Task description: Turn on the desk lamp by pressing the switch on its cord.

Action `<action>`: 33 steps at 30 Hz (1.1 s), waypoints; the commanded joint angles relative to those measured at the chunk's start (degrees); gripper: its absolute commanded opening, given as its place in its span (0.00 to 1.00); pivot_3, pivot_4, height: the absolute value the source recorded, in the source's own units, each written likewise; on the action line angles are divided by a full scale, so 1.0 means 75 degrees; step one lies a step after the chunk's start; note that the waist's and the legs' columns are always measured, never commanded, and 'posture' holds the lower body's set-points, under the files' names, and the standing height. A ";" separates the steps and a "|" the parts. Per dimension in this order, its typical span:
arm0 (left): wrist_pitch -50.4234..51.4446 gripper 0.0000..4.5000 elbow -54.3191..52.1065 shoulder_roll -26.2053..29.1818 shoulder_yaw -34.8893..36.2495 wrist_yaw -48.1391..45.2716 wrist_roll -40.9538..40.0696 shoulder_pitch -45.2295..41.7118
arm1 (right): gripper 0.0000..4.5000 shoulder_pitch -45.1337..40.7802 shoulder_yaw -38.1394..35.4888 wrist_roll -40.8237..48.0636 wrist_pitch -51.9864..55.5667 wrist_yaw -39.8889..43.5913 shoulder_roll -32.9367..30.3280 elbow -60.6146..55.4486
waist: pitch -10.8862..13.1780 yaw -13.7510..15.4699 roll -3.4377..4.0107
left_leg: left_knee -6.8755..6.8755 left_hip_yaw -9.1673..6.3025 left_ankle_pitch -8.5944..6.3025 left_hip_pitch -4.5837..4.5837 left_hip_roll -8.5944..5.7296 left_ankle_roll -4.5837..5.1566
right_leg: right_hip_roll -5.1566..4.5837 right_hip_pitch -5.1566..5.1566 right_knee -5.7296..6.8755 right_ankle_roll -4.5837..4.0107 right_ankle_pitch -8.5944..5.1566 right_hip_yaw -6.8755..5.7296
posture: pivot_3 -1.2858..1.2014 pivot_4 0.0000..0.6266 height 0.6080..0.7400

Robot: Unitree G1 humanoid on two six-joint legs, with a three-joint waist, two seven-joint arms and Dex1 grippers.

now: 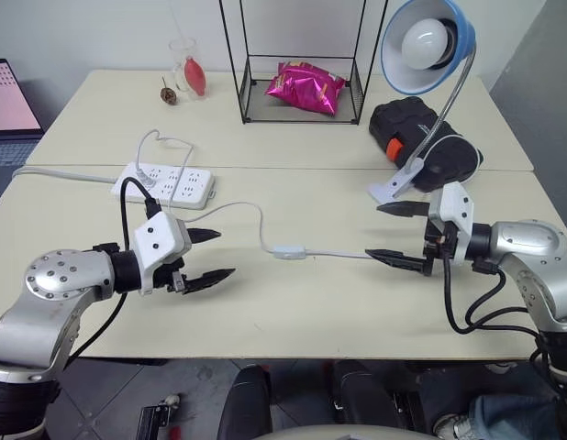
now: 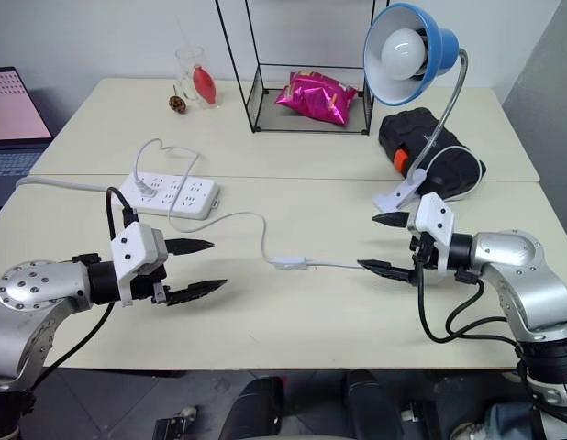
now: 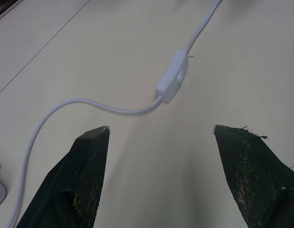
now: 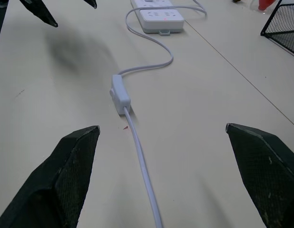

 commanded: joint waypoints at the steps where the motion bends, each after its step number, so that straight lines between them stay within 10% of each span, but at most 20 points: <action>1: 0.0000 0.81 -0.0080 0.0045 0.0080 -0.0048 -0.0110 -0.0016 | 0.99 -0.0017 -0.0090 0.0093 -0.0106 0.0044 0.0001 -0.0263 | 0.0000 0.0001 0.0000 | 0.0000 0.0000 0.0000 0.0000 0.0000 0.0000 | 0.0000 0.0000 0.0000 0.0000 0.0000 -0.0001 | 0.52 0.24 1.00; 33: -0.0044 0.81 -0.0599 0.0449 0.0038 -0.0522 -0.0372 0.0027 | 0.99 -0.1511 0.1968 -0.1152 0.0018 0.0167 0.0988 0.0919 | -0.0001 -0.0011 -0.0001 | 0.0005 -0.0002 0.0000 0.0001 0.0000 0.0000 | 0.0001 0.0000 0.0004 0.0001 0.0002 0.0000 | 0.52 0.24 1.00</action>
